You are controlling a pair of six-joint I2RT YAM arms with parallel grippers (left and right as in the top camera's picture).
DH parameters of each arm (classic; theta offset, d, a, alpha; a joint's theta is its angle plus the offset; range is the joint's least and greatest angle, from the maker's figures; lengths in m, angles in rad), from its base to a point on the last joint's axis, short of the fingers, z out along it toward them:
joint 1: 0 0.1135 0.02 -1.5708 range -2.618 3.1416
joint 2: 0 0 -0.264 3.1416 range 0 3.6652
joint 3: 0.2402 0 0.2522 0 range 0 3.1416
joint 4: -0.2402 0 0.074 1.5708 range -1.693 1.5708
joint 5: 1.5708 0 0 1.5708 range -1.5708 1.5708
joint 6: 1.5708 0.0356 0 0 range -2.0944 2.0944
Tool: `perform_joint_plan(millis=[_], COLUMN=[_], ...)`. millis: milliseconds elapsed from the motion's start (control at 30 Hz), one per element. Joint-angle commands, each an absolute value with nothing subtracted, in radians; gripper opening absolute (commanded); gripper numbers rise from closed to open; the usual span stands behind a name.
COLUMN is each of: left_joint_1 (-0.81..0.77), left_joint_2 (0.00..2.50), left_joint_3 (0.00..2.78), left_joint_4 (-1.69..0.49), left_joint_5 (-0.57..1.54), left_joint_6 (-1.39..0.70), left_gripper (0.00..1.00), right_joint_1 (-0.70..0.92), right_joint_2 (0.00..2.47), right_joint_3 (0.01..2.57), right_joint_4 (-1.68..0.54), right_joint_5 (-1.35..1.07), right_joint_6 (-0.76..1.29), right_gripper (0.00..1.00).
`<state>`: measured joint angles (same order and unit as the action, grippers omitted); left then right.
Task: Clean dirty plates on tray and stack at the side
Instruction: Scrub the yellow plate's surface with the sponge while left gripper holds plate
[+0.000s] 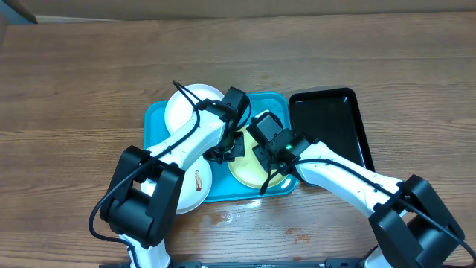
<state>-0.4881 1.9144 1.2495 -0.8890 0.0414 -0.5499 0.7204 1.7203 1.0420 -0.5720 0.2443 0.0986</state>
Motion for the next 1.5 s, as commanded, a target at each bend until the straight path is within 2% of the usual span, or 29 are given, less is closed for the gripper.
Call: perform_joint_plan(millis=[0, 167, 233, 267, 367, 400, 433, 800, 1100, 1267, 1467], left_joint_1=[-0.482, -0.482, -0.482, -0.482, -0.482, -0.482, -0.482, -0.482, -0.482, -0.482, -0.482], left_joint_2=[1.926, 1.926, 1.926, 1.926, 1.926, 1.926, 1.926, 1.926, 1.926, 1.926, 1.926], left_joint_3=[1.242, 1.242, 1.242, 1.242, 1.242, 1.242, 1.242, 1.242, 1.242, 1.242, 1.242], left_joint_4=[-0.886, -0.886, -0.886, -0.886, -0.886, -0.886, -0.886, -0.885, -0.886, -0.886, -0.885], left_joint_5=[0.045, 0.046, 0.045, 0.045, 0.045, 0.045, 0.045, 0.045, 0.045, 0.045, 0.045], left_joint_6=[-0.538, -0.538, -0.538, -0.538, -0.534, -0.534, -0.534, -0.535, -0.535, -0.535, -0.535], left_gripper=[0.04, 0.04, 0.04, 0.04, 0.04, 0.04, 0.04, 0.04, 0.04, 0.04, 0.04], right_joint_1=[0.718, 0.716, 0.716, 0.716, 0.716, 0.715, 0.713, 0.711, 0.694, 0.612, 0.482], right_joint_2=[1.75, 1.822, 1.842, 1.844, 1.846, 1.846, 1.846, 1.837, 1.729, 1.713, 1.716], right_joint_3=[1.026, 1.02, 1.02, 1.02, 1.02, 1.02, 1.02, 1.037, 1.118, 1.119, 1.119], right_joint_4=[-0.547, -0.487, -0.465, -0.459, -0.453, -0.454, -0.458, -0.532, -0.574, -0.581, -0.571], right_joint_5=[0.262, 0.29, 0.299, 0.299, 0.299, 0.298, 0.296, 0.18, 0.156, 0.139, -0.115], right_joint_6=[0.108, 0.108, 0.108, 0.109, 0.138, 0.155, 0.165, 0.187, 0.167, 0.161, 0.073], right_gripper=[0.56, 0.51, 0.45, 0.4, 0.13, 0.06, 0.04, 0.04, 0.04, 0.04, 0.04])
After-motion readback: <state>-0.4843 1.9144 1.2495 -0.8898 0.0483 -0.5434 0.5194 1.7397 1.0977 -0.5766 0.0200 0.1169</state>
